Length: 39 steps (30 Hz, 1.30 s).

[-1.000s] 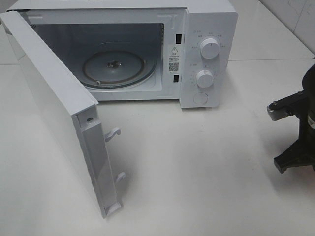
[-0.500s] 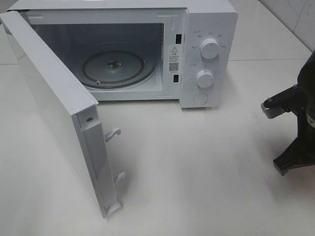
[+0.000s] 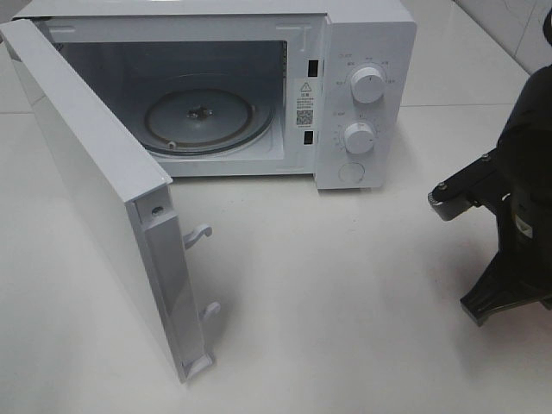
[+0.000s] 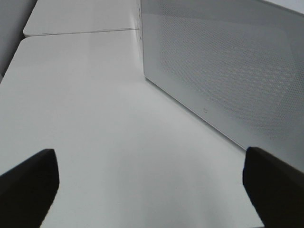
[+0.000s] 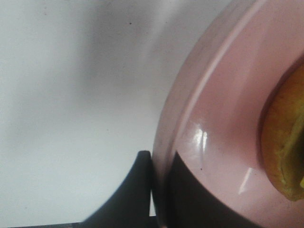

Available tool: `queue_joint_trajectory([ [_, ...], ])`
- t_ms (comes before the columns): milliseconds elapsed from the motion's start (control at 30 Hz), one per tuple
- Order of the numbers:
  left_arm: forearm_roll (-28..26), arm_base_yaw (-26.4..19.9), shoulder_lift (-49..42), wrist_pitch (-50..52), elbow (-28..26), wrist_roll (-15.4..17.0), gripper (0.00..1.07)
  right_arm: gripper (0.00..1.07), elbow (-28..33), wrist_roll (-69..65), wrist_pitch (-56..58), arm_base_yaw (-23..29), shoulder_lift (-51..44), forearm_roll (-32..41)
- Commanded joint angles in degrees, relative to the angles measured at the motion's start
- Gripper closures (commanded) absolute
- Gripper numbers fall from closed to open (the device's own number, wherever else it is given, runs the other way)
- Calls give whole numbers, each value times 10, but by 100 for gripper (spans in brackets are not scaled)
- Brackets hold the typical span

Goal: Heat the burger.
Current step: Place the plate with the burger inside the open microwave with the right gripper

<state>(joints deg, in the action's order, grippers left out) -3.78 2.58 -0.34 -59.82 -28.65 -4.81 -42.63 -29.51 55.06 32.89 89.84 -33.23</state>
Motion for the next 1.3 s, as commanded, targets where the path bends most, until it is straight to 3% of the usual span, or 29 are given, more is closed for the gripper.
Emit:
queue_joint_trajectory([
  [33, -3, 2, -10, 3, 1, 2, 9, 106, 1, -7, 41, 23, -5, -27],
  [1000, -3, 2, -10, 3, 1, 2, 9, 104, 38, -25, 125, 238, -92, 2],
  [1300, -3, 2, -10, 3, 1, 2, 9, 104, 38, 8, 106, 249, -92, -23],
])
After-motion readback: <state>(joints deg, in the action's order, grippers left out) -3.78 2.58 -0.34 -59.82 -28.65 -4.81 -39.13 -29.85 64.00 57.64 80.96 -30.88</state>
